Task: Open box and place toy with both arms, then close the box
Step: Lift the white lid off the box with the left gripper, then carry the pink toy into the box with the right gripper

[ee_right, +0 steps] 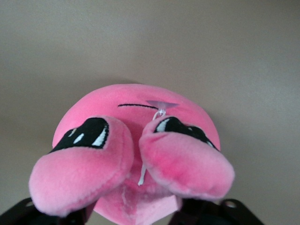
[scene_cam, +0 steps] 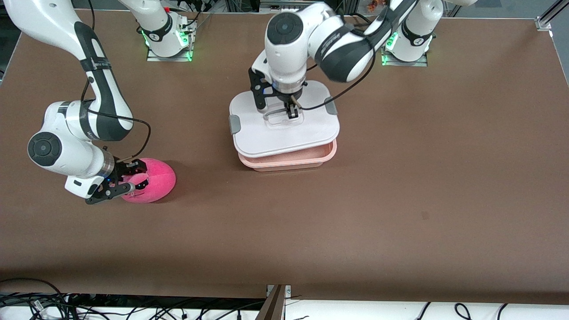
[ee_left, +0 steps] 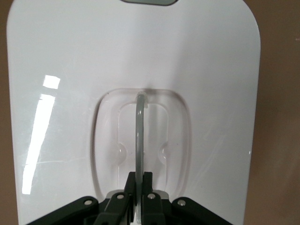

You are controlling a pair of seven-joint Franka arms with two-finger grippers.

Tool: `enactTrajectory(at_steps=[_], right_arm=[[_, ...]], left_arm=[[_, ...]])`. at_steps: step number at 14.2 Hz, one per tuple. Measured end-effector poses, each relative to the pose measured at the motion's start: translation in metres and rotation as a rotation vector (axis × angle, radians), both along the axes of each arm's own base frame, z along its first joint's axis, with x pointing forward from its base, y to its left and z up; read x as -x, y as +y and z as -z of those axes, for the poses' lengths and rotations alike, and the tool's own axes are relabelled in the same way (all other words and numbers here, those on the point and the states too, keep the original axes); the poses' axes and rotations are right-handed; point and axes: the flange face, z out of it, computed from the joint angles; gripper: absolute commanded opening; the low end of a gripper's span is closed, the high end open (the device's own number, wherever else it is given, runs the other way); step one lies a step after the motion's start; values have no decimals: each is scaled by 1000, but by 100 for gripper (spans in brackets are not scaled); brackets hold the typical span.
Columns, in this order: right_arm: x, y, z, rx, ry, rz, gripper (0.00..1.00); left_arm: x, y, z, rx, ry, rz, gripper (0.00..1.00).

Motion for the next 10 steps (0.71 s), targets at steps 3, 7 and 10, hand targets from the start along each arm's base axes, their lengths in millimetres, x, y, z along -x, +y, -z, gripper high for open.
enactTrajectory(at_steps=[3,7,10], right_arm=[[-1,7,0,-22,-6,3,0],[-3,25,-6,-35,-20,-18,0],[-5,54,-31,-50,-6,-60,0]], left_arm=[[-33,75,-49,-73,30,-121,0],[-78,187,-94,-141,123,-179,0],[-112,276,-93,-135,192,-166,0]])
